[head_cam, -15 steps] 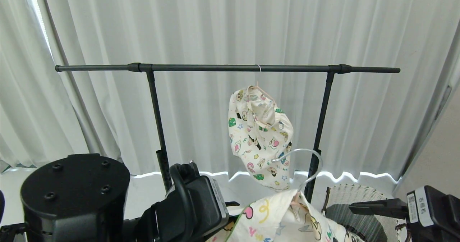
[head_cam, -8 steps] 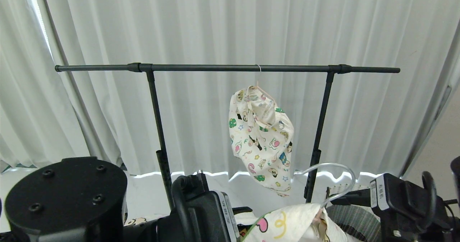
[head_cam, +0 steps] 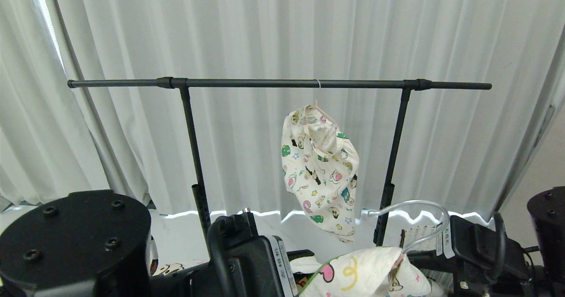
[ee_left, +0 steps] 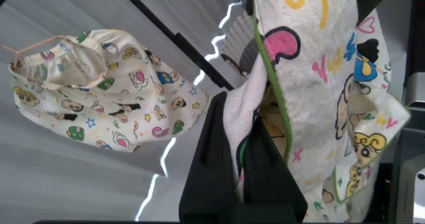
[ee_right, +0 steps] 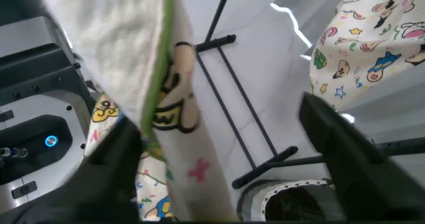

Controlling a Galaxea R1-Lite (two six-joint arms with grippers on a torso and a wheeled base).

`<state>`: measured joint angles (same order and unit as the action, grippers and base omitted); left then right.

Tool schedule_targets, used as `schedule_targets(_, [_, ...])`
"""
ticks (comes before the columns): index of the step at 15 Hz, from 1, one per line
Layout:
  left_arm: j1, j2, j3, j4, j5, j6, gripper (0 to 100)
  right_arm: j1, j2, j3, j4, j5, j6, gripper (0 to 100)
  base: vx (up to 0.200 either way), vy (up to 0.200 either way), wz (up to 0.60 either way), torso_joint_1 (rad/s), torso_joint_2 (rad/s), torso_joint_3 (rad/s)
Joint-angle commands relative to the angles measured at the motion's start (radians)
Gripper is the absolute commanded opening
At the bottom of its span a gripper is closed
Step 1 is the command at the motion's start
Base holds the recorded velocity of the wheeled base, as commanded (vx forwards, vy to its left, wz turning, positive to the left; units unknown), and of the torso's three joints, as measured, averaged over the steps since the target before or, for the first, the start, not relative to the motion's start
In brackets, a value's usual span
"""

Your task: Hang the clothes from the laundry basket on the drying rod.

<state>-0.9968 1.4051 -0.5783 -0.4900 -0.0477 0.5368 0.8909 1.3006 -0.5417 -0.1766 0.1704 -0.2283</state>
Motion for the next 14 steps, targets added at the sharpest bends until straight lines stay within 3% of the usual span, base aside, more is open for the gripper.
schedule_targets(1, [0.0, 0.002, 0.0, -0.001, 0.0, 0.0, 0, 0.0, 0.003, -0.001, -0.001, 0.0, 0.0, 0, 0.0, 0.0, 0.0, 0.0, 0.0, 0.0])
schedule_targets(7, [0.0, 0.0, 0.003, -0.001, 0.009, 0.002, 0, 0.0, -0.031, -0.003, -0.001, 0.0, 0.004, 0, 0.0, 0.0, 0.0, 0.0, 0.0, 0.0])
schedule_targets(8, [0.0, 0.005, 0.003, -0.001, 0.011, 0.002, 100, 0.0, -0.041, -0.003, -0.001, 0.0, 0.003, 0, 0.0, 0.0, 0.0, 0.0, 0.0, 0.0])
schedule_targets(11, [0.003, 0.009, 0.003, -0.002, 0.025, -0.001, 100, -0.001, -0.103, -0.007, 0.003, -0.009, -0.022, 0, 0.0, 0.0, 0.0, 0.0, 0.0, 0.0])
schedule_targets(14, [0.012, -0.006, 0.011, -0.004, 0.025, -0.009, 100, -0.038, -0.182, -0.009, 0.06, -0.011, -0.114, 0, 0.0, 0.0, 0.0, 0.0, 0.0, 0.0])
